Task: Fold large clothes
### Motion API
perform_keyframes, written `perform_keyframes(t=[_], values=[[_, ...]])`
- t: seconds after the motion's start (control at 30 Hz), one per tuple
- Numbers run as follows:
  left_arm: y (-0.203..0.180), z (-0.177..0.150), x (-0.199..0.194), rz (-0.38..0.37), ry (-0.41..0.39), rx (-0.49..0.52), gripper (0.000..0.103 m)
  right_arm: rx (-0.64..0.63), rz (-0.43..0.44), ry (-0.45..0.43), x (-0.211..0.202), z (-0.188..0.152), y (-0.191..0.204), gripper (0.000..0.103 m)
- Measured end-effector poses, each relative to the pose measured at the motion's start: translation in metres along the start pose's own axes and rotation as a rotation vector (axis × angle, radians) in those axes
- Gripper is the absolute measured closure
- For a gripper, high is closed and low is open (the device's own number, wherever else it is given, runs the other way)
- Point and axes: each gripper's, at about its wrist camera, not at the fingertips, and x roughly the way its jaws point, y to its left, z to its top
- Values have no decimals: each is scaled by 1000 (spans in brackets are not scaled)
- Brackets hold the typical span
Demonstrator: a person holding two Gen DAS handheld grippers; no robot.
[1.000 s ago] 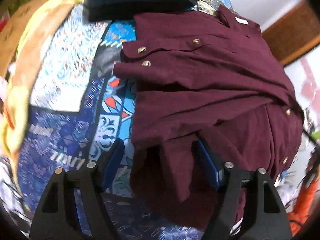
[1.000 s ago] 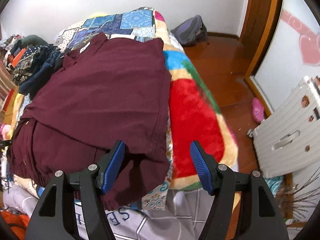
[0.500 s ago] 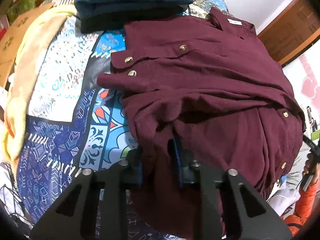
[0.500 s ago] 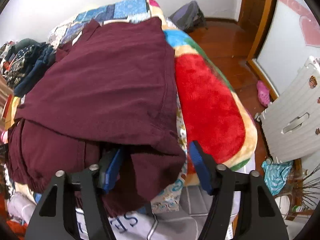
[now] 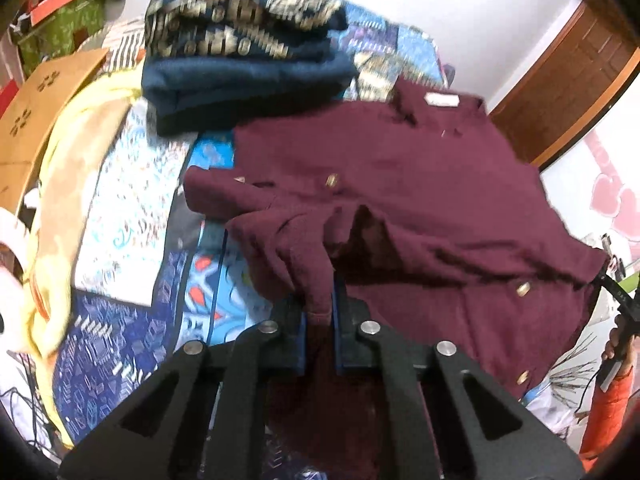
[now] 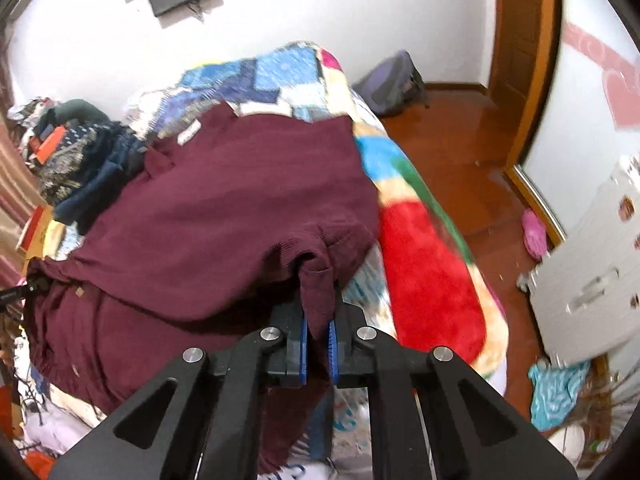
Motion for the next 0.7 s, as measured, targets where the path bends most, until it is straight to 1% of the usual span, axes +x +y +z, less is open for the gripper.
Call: perform_keyframes(t=[0.1, 0.2, 0.33, 0.43, 0.53, 0.63, 0.7], values=[[-6, 20, -9, -22, -43, 5, 96, 0, 45, -29, 4, 24, 6, 97], [-11, 44, -11, -44, -78, 6, 96, -9, 67, -55, 12, 46, 11, 97], [-11, 78, -3, -46, -114, -12, 96, -6, 56, -93, 28, 79, 12, 97], [-6, 98, 15, -5, -133, -28, 96, 16, 25, -94, 52, 98, 6, 97], [8, 112, 37, 26, -121, -65, 96, 34, -14, -62, 79, 108, -2, 97], [21, 118, 69, 60, -79, -96, 96, 61, -49, -10, 108, 111, -10, 97], [24, 117, 91, 84, -38, -92, 96, 65, -70, 24, 124, 111, -12, 97]])
